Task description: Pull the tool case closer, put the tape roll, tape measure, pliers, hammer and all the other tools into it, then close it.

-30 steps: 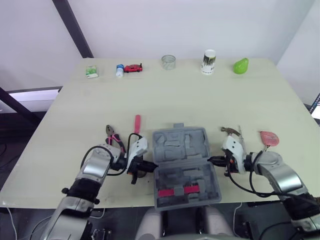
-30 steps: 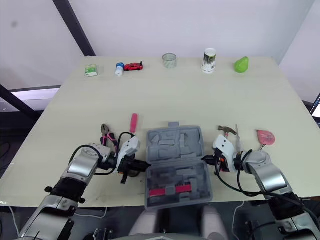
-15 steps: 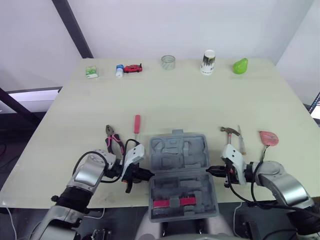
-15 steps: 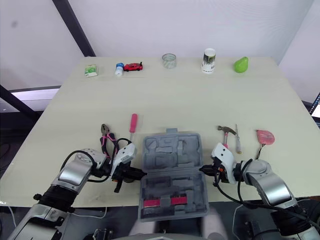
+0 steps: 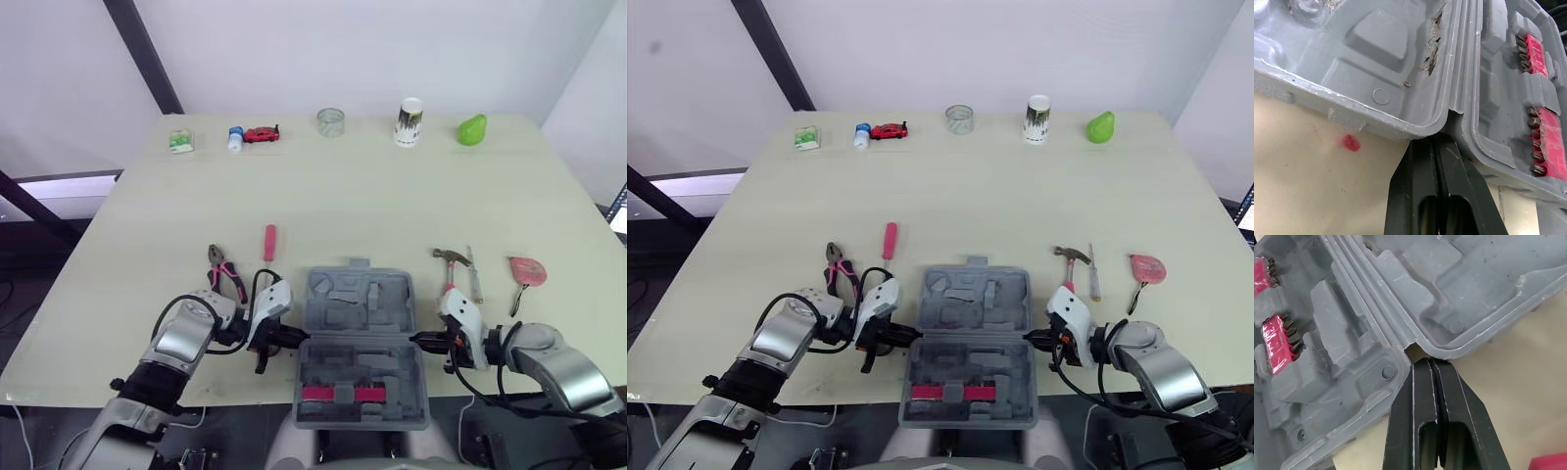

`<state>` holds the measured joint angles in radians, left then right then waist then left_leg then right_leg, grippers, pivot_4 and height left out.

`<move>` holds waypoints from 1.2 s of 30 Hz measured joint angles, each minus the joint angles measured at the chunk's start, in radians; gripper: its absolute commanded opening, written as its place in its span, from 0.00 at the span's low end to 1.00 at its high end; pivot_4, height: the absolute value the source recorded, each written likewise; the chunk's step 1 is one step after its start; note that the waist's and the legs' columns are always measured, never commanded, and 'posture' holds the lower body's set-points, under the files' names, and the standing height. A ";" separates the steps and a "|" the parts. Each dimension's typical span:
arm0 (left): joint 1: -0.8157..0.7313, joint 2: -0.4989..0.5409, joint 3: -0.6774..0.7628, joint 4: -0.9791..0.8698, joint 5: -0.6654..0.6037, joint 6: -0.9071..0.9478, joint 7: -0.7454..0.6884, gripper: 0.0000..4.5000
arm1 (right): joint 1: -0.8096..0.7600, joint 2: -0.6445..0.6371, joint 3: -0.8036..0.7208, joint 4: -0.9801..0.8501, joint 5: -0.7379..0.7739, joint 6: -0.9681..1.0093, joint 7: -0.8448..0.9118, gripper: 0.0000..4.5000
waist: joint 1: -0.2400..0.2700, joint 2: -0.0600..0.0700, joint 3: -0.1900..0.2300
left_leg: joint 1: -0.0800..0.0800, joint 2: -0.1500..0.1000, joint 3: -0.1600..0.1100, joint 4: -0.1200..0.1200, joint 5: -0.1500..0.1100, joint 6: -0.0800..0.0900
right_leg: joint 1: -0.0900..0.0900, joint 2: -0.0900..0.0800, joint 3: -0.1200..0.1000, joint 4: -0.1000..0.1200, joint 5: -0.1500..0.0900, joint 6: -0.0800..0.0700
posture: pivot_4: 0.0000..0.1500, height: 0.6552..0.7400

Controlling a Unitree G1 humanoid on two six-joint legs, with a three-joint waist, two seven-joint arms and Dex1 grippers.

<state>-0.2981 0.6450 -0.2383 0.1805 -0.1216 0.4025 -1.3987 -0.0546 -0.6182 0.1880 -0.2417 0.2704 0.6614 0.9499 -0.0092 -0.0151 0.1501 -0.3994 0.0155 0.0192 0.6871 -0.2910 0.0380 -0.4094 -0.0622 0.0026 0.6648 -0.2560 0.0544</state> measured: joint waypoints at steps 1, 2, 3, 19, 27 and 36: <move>0.000 0.004 -0.004 -0.001 -0.001 -0.003 -0.002 0.01 | 0.001 -0.001 0.000 -0.002 0.003 0.001 -0.001 0.00 | 0.000 0.000 0.000 | 0.000 0.000 0.000 0.000 0.000 0.000 | 0.000 0.000 0.000 0.000 0.000 0.000 | 1.00 1.00; 0.000 0.006 -0.006 -0.001 -0.001 -0.005 -0.002 0.01 | 0.004 -0.003 0.000 -0.006 0.004 0.001 -0.002 0.00 | 0.000 0.000 0.000 | 0.000 0.000 0.000 0.000 0.000 0.000 | 0.000 0.000 0.000 0.000 0.000 0.000 | 1.00 1.00; 0.000 0.008 -0.008 -0.001 -0.001 -0.008 -0.002 0.01 | 0.007 -0.006 0.000 -0.012 0.004 0.002 -0.003 0.00 | -0.001 0.000 0.000 | 0.000 0.000 0.000 0.000 0.000 0.000 | 0.000 0.000 0.000 0.000 0.000 0.000 | 1.00 1.00; 0.014 0.017 -0.026 -0.013 -0.001 -0.061 0.021 0.01 | 0.021 -0.024 0.000 -0.024 0.010 0.009 -0.017 0.00 | 0.001 0.000 0.000 | 0.000 0.000 0.000 0.000 0.000 0.000 | 0.000 0.000 0.000 0.000 0.000 0.000 | 1.00 1.00; 0.027 0.037 -0.037 -0.077 0.004 -0.023 0.060 0.01 | 0.032 -0.032 0.000 -0.036 0.022 0.011 -0.019 0.00 | 0.000 0.000 0.000 | 0.001 0.000 0.000 0.000 0.000 0.000 | 0.001 0.000 0.000 0.000 0.000 0.000 | 1.00 1.00; 0.079 0.081 -0.042 -0.212 0.009 0.060 0.115 0.01 | 0.039 -0.034 0.000 -0.051 0.033 0.012 -0.026 0.00 | -0.002 0.000 0.000 | 0.001 0.001 0.000 0.000 0.000 0.000 | 0.001 0.001 0.000 0.000 0.000 0.000 | 1.00 1.00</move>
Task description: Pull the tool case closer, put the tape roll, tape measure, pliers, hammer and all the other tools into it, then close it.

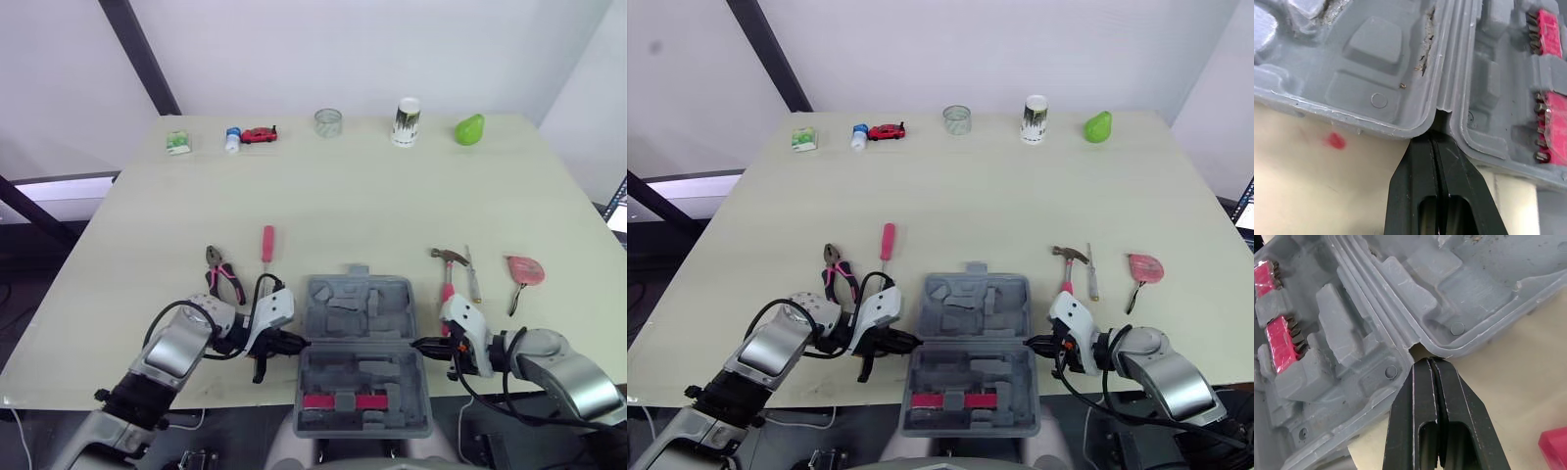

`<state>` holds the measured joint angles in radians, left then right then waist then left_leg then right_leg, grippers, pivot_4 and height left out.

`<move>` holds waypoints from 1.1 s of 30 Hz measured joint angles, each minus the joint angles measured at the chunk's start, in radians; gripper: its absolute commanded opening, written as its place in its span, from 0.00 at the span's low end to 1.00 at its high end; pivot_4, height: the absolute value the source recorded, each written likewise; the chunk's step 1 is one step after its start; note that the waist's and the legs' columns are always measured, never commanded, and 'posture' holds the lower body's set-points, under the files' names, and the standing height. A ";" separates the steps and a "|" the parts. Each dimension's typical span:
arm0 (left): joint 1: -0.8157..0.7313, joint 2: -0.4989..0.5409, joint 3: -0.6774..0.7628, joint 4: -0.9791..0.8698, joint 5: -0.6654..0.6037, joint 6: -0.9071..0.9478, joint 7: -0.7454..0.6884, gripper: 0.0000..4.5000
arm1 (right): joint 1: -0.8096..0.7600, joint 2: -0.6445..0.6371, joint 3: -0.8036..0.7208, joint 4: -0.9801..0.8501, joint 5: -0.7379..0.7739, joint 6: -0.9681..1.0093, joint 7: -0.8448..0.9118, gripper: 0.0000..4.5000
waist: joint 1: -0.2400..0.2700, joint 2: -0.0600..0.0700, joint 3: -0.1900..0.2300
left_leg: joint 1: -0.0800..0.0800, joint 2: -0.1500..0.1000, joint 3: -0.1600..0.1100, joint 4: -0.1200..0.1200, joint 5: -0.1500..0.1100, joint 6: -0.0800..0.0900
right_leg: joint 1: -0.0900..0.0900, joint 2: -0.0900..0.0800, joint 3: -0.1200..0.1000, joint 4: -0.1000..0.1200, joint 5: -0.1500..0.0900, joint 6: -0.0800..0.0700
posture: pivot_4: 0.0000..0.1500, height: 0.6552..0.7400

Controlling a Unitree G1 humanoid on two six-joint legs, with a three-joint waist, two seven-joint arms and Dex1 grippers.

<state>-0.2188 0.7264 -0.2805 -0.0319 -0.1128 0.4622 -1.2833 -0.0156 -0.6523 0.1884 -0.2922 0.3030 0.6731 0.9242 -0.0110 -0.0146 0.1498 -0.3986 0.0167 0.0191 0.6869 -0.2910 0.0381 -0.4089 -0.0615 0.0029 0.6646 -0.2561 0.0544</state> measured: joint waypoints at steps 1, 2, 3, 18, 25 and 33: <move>0.006 0.001 0.001 -0.009 -0.005 0.012 0.005 0.01 | 0.000 0.000 0.000 0.000 0.000 0.000 -0.001 0.00 | 0.000 0.000 0.000 | 0.000 0.000 0.000 0.000 0.000 0.000 | 0.000 0.000 0.000 0.000 0.000 0.000 | 1.00 1.00; 0.008 0.002 0.001 -0.011 -0.006 0.014 0.006 0.01 | 0.001 0.000 0.000 -0.001 0.000 0.000 -0.001 0.00 | 0.000 0.000 0.000 | 0.000 0.000 0.000 0.000 0.000 0.000 | 0.000 0.000 0.000 0.000 0.000 0.000 | 1.00 1.00; 0.012 0.004 0.001 -0.019 -0.008 0.018 0.011 0.01 | 0.001 0.000 0.000 -0.001 0.001 0.000 -0.001 0.00 | 0.000 0.000 0.000 | 0.000 0.000 0.000 0.000 0.000 0.000 | 0.000 0.000 0.000 0.000 0.000 0.000 | 1.00 1.00; 0.029 0.015 0.000 -0.039 -0.029 0.033 0.040 0.01 | 0.009 -0.002 0.001 -0.004 0.008 0.000 -0.004 0.00 | 0.001 0.000 0.000 | 0.000 0.000 0.000 0.000 0.000 0.000 | 0.000 0.000 0.000 0.000 0.000 0.000 | 1.00 1.00; 0.026 0.014 -0.003 -0.038 -0.029 0.029 0.044 0.01 | 0.009 -0.002 0.001 -0.003 0.004 -0.009 -0.018 0.00 | 0.001 0.000 0.000 | 0.000 0.000 0.000 0.000 0.000 0.000 | 0.000 0.000 0.000 0.000 0.000 0.000 | 1.00 1.00; 0.018 0.012 -0.007 -0.033 -0.028 0.029 0.048 0.01 | 0.007 -0.002 0.001 0.000 0.001 -0.019 -0.021 0.00 | 0.002 0.000 0.000 | 0.000 0.000 0.000 0.000 0.000 0.000 | 0.000 0.000 0.000 0.000 0.000 0.000 | 1.00 1.00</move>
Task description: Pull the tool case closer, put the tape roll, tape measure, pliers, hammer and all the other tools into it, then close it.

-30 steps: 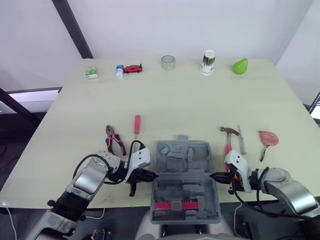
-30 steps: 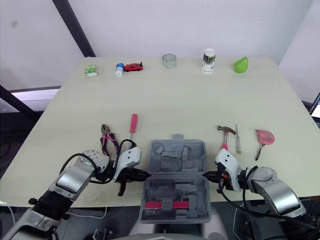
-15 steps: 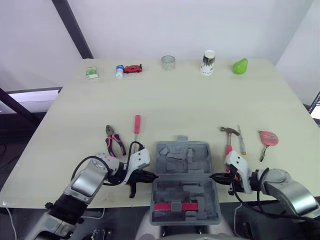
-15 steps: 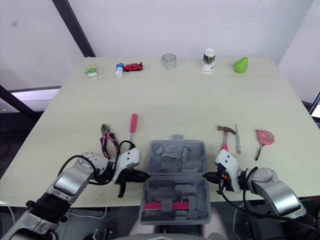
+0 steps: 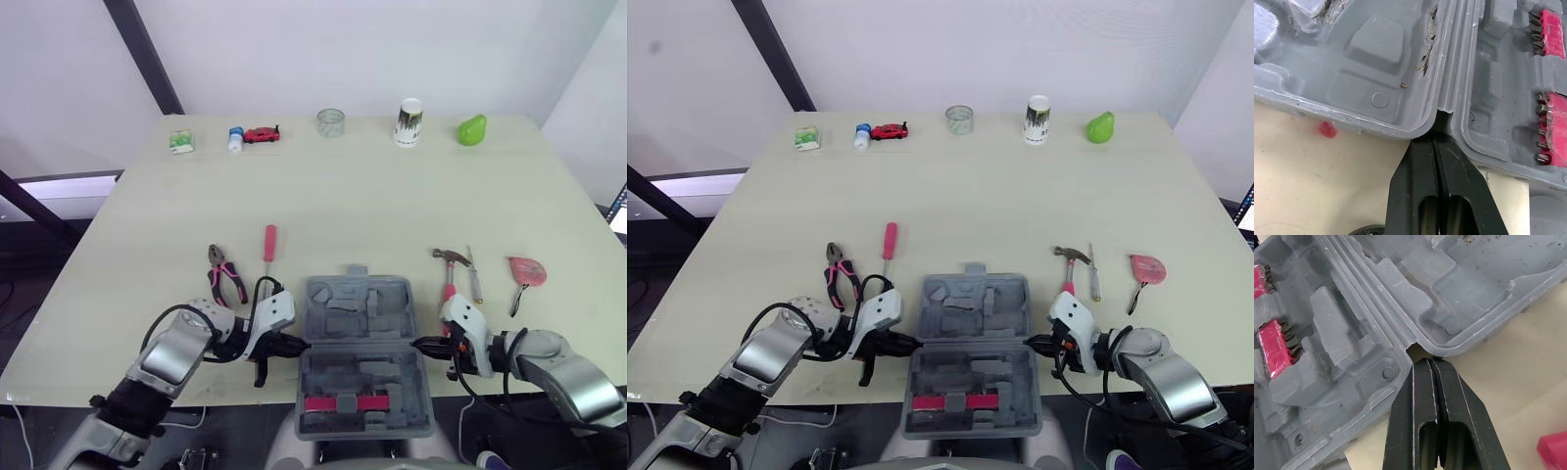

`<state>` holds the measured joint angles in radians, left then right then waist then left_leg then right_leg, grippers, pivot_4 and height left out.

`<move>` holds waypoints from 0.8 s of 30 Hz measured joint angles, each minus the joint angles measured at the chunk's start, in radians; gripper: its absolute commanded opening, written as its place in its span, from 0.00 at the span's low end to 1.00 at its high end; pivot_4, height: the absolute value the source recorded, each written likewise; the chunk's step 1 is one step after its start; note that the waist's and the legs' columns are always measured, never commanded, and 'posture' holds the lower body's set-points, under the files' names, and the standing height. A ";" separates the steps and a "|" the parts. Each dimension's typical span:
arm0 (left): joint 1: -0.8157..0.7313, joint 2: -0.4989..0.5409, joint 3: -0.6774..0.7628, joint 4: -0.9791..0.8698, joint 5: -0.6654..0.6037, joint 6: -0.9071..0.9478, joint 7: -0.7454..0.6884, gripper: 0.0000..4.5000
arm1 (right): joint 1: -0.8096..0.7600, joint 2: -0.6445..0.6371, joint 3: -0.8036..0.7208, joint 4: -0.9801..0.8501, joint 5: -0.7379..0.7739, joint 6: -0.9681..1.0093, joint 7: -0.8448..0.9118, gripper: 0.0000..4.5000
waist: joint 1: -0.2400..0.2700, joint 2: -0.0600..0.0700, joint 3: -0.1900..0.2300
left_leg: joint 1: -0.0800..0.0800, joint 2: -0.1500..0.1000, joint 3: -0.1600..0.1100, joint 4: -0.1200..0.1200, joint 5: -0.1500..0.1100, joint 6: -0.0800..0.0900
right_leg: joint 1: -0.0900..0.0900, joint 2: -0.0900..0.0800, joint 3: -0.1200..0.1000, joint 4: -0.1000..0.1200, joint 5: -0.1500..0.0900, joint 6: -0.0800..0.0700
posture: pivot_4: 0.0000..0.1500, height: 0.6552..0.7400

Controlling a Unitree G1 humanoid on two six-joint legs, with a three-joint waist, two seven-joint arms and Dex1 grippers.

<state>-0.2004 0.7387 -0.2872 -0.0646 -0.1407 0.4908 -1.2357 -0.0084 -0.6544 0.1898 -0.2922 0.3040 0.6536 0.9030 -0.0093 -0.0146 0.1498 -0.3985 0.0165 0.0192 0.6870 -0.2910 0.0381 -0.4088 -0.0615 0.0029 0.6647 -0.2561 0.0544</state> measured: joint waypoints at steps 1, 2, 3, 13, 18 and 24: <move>-0.001 0.000 0.000 0.000 0.000 0.000 0.000 0.01 | 0.000 0.000 0.000 0.000 0.000 -0.001 0.000 0.00 | 0.000 0.000 0.000 | 0.000 0.000 0.000 0.000 0.000 0.000 | 0.000 0.000 0.000 0.000 0.000 0.000 | 1.00 1.00; -0.002 -0.001 0.000 0.002 0.000 0.000 0.001 0.01 | 0.000 0.000 0.000 0.000 0.000 -0.001 0.000 0.00 | 0.000 0.000 0.000 | 0.000 0.000 0.000 0.000 0.000 0.000 | 0.000 0.000 0.000 0.000 0.000 0.000 | 1.00 1.00; -0.003 -0.002 -0.001 0.003 0.000 0.000 0.001 0.01 | 0.000 0.000 0.000 0.000 0.000 -0.001 0.000 0.00 | 0.000 0.000 0.000 | 0.000 0.000 0.000 0.000 0.000 0.000 | 0.000 0.000 0.000 0.000 0.000 0.000 | 1.00 1.00; -0.011 -0.008 -0.002 0.015 0.001 -0.014 0.012 0.01 | -0.004 0.001 0.000 0.004 -0.004 -0.005 -0.008 0.00 | 0.001 0.000 0.000 | 0.000 0.000 0.000 0.000 0.000 0.000 | 0.000 0.000 0.000 0.000 0.000 0.000 | 1.00 1.00; -0.011 -0.008 -0.005 0.016 0.000 -0.017 0.011 0.01 | -0.010 0.005 0.000 0.024 -0.008 -0.017 -0.012 0.00 | 0.002 0.000 0.000 | 0.000 0.000 0.000 0.000 0.000 0.000 | 0.000 0.000 0.000 0.000 0.000 0.000 | 1.00 1.00; -0.011 -0.008 -0.006 0.015 -0.001 -0.017 0.011 0.01 | -0.010 0.005 0.004 0.028 -0.008 -0.025 -0.011 0.00 | 0.002 0.000 0.000 | 0.000 0.000 0.000 0.000 0.000 0.000 | 0.000 0.000 0.000 0.000 0.000 0.000 | 1.00 1.00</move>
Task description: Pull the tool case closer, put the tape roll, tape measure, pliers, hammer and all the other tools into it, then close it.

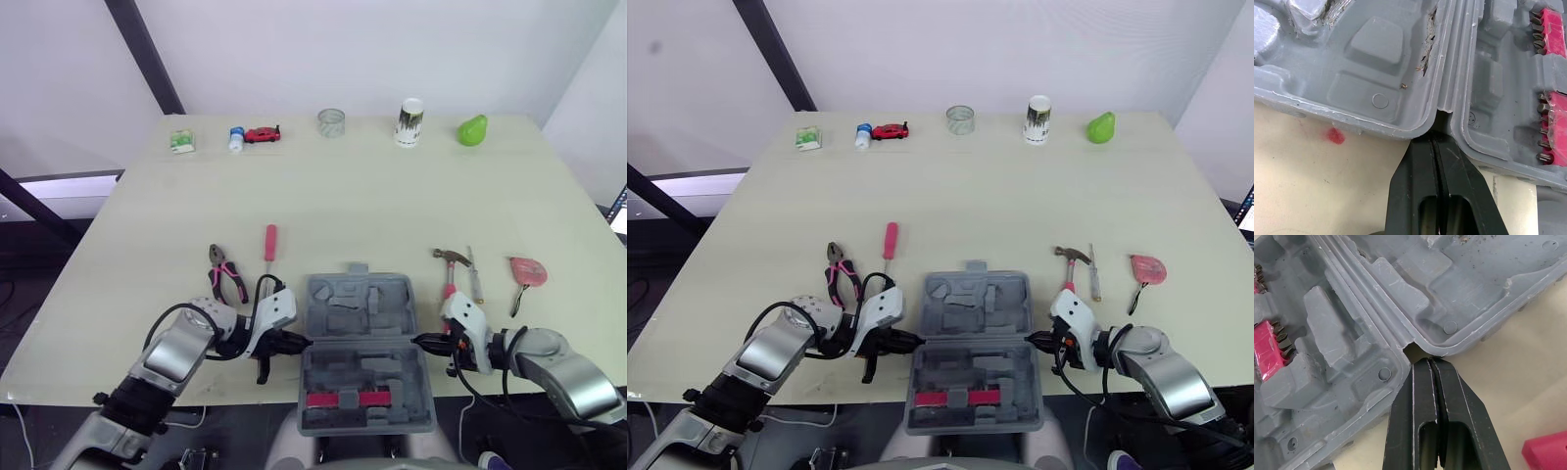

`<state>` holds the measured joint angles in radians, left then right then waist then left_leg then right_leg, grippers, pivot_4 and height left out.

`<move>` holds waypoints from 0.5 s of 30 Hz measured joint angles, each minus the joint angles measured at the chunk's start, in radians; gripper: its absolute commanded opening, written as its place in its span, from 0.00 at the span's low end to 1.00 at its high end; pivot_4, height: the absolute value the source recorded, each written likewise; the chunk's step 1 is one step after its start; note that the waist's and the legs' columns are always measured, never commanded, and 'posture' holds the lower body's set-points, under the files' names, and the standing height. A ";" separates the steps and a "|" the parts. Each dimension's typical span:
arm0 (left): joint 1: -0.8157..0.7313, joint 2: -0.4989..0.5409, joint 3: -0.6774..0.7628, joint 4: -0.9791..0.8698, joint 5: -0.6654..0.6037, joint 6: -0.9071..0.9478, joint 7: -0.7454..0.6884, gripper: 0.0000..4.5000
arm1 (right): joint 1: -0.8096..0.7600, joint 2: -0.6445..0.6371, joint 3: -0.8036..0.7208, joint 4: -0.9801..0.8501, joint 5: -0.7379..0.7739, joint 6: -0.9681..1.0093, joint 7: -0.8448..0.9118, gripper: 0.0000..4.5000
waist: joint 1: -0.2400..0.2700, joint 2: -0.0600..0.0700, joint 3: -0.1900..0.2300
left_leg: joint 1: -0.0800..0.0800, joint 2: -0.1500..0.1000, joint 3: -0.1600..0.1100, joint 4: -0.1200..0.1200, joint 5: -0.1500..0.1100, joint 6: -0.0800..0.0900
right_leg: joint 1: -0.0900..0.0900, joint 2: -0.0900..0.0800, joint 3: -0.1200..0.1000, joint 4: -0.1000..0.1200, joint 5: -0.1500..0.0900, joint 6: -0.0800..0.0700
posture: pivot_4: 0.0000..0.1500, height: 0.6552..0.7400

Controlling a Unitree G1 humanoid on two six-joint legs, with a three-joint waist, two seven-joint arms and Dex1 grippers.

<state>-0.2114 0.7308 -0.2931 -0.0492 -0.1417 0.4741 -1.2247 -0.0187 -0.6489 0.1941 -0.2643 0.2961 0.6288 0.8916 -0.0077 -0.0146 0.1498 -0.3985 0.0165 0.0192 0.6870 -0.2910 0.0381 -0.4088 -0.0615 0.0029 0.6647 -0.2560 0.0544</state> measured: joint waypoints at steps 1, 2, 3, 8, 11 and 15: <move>0.000 0.000 0.000 0.000 0.000 0.000 0.000 0.01 | 0.000 0.000 0.003 0.000 0.000 0.000 0.000 0.00 | 0.000 0.000 0.000 | 0.000 0.000 0.000 0.000 0.000 0.000 | 0.000 0.000 0.000 0.000 0.000 0.000 | 1.00 1.00; 0.000 0.000 0.000 0.000 0.000 0.000 0.000 0.01 | 0.001 0.000 0.004 0.000 0.000 -0.001 -0.001 0.00 | 0.000 0.000 0.000 | 0.000 0.000 0.000 0.000 0.000 0.000 | 0.000 0.000 0.000 0.000 0.000 0.000 | 1.00 1.00; 0.000 0.000 0.000 0.000 0.000 0.000 0.000 0.01 | 0.001 0.000 0.004 0.000 0.000 -0.001 -0.002 0.00 | 0.000 0.000 0.000 | 0.000 0.000 0.000 0.000 0.000 0.000 | 0.000 0.000 0.000 0.000 0.000 0.000 | 1.00 1.00; 0.000 0.003 0.000 0.000 -0.001 0.000 0.000 0.01 | 0.011 -0.002 0.004 0.000 -0.003 -0.008 -0.005 0.00 | -0.001 0.000 0.000 | 0.000 0.000 0.000 0.000 0.000 0.000 | 0.000 0.000 0.000 0.000 0.000 0.000 | 1.00 1.00; 0.002 0.009 0.006 0.001 -0.004 -0.003 -0.001 0.01 | 0.017 -0.012 0.003 0.000 -0.010 -0.014 -0.008 0.00 | -0.001 0.000 0.000 | 0.000 0.000 0.000 0.000 0.000 0.000 | 0.000 0.000 0.000 0.000 0.000 0.000 | 1.00 1.00; 0.003 0.024 0.035 0.001 -0.026 -0.006 -0.002 0.01 | 0.043 -0.026 -0.018 0.000 -0.010 -0.034 -0.010 0.00 | 0.000 0.000 0.000 | 0.000 0.000 0.000 0.000 0.000 0.000 | 0.000 0.000 0.000 0.000 0.000 0.000 | 1.00 1.00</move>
<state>-0.2086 0.7548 -0.2579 -0.0483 -0.1676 0.4677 -1.2263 0.0243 -0.6749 0.1763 -0.2647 0.2860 0.5947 0.8818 -0.0079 -0.0146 0.1498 -0.3985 0.0166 0.0192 0.6870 -0.2910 0.0381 -0.4088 -0.0615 0.0029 0.6646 -0.2561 0.0544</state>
